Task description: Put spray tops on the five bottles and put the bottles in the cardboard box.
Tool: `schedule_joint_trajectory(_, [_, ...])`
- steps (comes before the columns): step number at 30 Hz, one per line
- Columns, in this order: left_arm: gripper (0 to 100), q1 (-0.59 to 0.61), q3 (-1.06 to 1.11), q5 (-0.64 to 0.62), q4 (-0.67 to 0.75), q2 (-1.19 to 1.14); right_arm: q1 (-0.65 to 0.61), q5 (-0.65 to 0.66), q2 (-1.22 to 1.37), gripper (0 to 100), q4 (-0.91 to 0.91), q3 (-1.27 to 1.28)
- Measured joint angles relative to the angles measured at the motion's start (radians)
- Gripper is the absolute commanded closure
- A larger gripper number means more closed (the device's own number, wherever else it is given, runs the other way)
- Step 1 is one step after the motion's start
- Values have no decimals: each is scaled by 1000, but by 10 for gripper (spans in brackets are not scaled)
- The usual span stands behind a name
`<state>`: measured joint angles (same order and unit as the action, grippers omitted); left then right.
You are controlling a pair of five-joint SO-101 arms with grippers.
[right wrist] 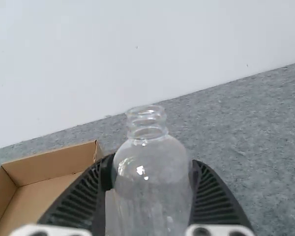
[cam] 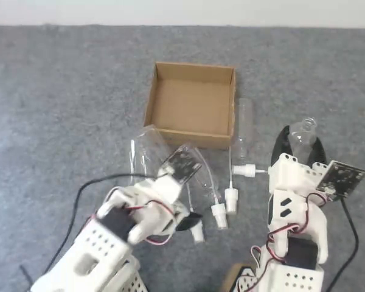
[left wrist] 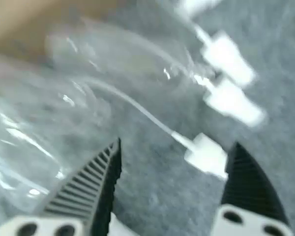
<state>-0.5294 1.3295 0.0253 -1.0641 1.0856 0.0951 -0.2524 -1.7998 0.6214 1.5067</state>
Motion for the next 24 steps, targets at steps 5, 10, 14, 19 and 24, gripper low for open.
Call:
schedule_joint_trajectory(5, [680,-84,-21,-149,103,-275,0,0,0,914,0,0])
schedule_joint_trajectory(10, [681,-78,-72,-196,121,-408,0,0,0,914,0,0])
schedule_joint_trajectory(14, [682,-83,-92,-196,121,-460,0,0,0,914,0,0])
schedule_joint_trajectory(19, [747,-78,-158,-192,94,-552,0,0,0,914,0,0])
schedule_joint_trajectory(24, [771,-83,-285,-164,61,-753,0,0,0,914,0,0])
